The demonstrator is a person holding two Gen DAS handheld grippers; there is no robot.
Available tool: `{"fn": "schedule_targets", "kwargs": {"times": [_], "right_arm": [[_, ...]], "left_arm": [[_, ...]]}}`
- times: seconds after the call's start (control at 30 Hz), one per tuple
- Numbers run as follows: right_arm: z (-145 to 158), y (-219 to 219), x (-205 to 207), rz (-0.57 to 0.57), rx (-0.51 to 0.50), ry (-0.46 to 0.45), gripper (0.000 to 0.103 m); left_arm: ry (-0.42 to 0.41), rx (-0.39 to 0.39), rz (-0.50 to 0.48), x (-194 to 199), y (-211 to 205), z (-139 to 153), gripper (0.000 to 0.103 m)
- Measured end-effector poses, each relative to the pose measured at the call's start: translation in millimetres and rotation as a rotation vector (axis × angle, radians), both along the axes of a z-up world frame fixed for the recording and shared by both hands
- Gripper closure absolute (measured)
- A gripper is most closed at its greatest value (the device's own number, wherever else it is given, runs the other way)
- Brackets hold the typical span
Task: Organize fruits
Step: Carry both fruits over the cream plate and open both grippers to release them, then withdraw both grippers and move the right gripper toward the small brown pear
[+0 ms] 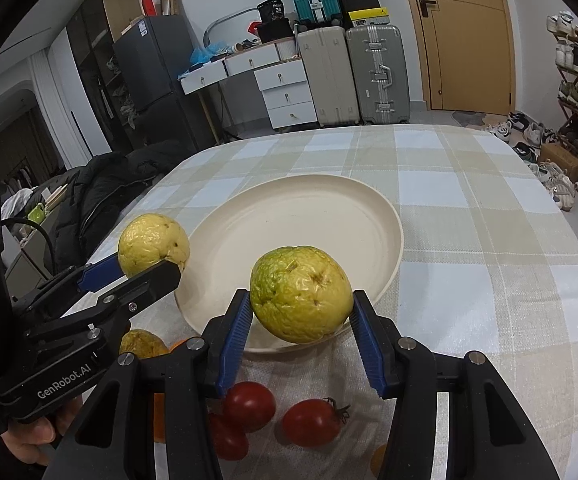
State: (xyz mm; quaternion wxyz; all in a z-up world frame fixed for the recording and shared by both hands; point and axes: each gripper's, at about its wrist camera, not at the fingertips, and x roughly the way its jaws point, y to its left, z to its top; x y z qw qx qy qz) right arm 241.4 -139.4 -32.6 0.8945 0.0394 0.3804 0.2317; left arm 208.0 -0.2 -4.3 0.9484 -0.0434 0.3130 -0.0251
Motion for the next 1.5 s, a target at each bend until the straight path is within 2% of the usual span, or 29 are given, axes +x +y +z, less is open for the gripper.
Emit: {"fn": "schedule_targets", "kwargs": {"times": [0.63,0.73,0.8,0.83,0.9,0.97,1.07,1.23,1.33,1.5], "right_arm": [[-3.6,8.0,11.8,0.011,-0.035,0.018,0.052],[0.1,5.4,7.3,-0.002,-0.028,0.005,0.049],[4.9,1.9,0.3,-0.023,-0.04,-0.023,0.037],[7.5,-0.2,-4.2,-0.027,-0.046,-0.037,0.034],[11.5,-4.4,-12.4,-0.028,-0.055,-0.051,0.021],[14.9,-9.5,-21.4,-0.03,-0.065,-0.06,0.011],[18.2,-16.5,-32.8,-0.026,-0.065,-0.061,0.001],[21.9,-25.9,-49.4,-0.035,-0.072,-0.087,0.0],[22.1,-30.9,-54.9,-0.034,-0.067,-0.093,0.0],[22.0,-32.8,-64.0,-0.025,-0.084,-0.087,0.0]], "left_arm": [[0.031,0.024,0.013,18.1,-6.0,-9.7,0.048],[0.04,0.026,0.017,14.4,-6.0,-7.8,0.048],[0.021,0.031,0.022,7.0,-4.6,-3.2,0.041],[0.008,0.037,0.021,2.3,-3.9,0.1,0.037],[-0.021,0.044,0.022,-9.4,-2.2,7.1,0.02],[-0.05,0.045,0.027,-23.3,0.5,14.3,0.016],[-0.071,0.038,0.031,-45.2,4.9,21.6,0.0],[-0.086,0.015,0.081,-79.8,10.4,20.8,0.001],[-0.086,0.049,0.107,-96.8,12.9,14.7,0.001],[-0.067,0.06,0.125,-110.4,19.5,10.3,0.001]]}}
